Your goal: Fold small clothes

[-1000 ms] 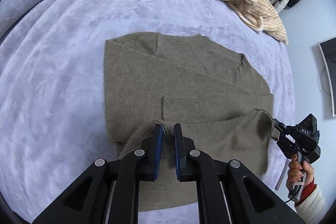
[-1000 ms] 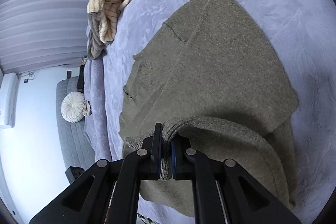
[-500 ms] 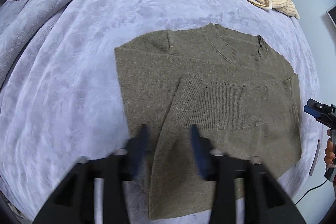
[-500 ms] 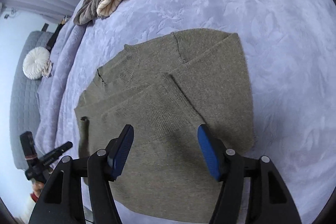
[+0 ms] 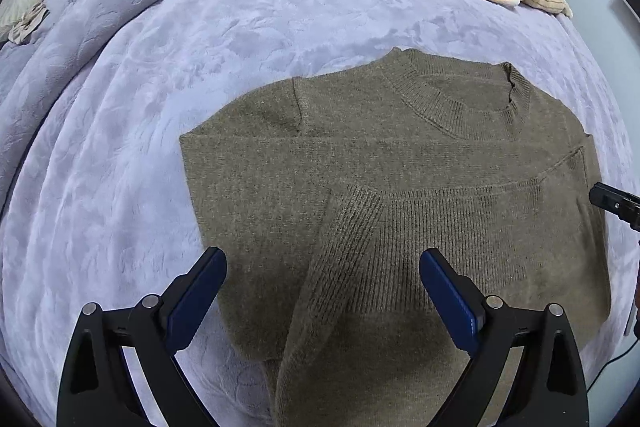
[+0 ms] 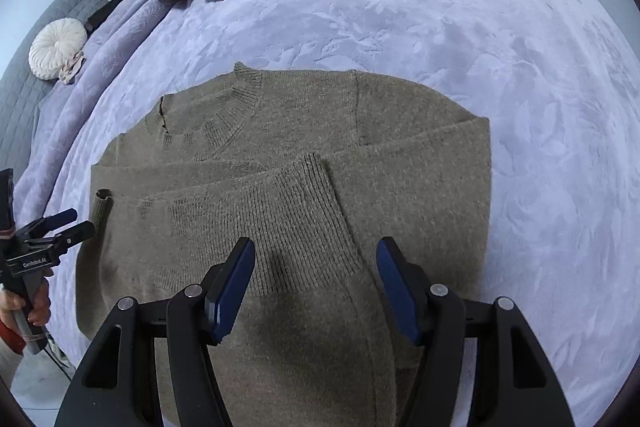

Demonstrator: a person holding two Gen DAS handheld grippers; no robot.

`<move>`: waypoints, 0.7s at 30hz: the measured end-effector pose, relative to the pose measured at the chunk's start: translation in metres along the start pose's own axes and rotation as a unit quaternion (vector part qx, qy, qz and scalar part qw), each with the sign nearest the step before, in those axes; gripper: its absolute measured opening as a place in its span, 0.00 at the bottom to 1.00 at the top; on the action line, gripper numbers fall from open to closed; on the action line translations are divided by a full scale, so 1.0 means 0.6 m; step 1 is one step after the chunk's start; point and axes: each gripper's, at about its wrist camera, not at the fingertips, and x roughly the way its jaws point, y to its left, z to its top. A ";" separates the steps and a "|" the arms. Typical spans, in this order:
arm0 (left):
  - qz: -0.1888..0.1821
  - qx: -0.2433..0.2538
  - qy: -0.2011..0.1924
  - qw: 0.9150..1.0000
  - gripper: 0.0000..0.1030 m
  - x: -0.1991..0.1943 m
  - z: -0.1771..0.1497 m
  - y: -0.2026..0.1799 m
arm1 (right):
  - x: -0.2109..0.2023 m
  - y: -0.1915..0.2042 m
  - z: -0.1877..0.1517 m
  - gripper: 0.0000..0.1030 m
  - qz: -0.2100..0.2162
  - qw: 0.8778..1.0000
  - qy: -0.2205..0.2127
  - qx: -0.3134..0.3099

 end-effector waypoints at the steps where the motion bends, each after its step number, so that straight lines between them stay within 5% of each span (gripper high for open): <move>1: -0.007 0.004 0.000 1.000 0.95 0.006 0.001 -0.003 | 0.005 0.000 0.003 0.66 -0.003 1.000 -0.003 -0.006; 3: -0.010 0.017 -0.003 1.000 0.93 0.015 0.003 -0.014 | 0.014 0.002 0.007 0.66 -0.002 1.000 -0.007 -0.011; 4: -0.007 0.026 -0.004 1.000 0.79 0.021 0.003 -0.022 | 0.020 0.001 0.007 0.65 -0.001 1.000 -0.005 -0.012; 5: -0.002 0.034 0.006 0.999 0.54 0.032 0.003 -0.029 | 0.026 0.000 0.006 0.63 -0.004 1.000 -0.002 -0.012; 6: -0.009 0.037 0.016 0.999 0.42 0.042 0.001 -0.034 | 0.031 0.000 0.004 0.53 -0.008 1.000 0.001 -0.014; 7: -0.026 0.034 0.015 0.999 0.25 0.044 0.000 -0.036 | 0.032 0.002 0.002 0.28 -0.020 1.000 0.000 -0.020; 8: -0.018 0.034 0.003 0.999 0.19 0.039 -0.002 -0.040 | 0.028 0.006 -0.001 0.11 -0.029 0.999 -0.006 -0.030; 9: -0.009 0.040 -0.007 0.999 0.12 0.031 -0.004 -0.043 | 0.020 0.011 -0.005 0.06 -0.031 0.999 -0.013 -0.038; 21: -0.050 -0.008 -0.113 0.992 0.11 -0.118 0.038 -0.008 | -0.114 0.051 0.013 0.06 -0.038 0.990 -0.112 -0.083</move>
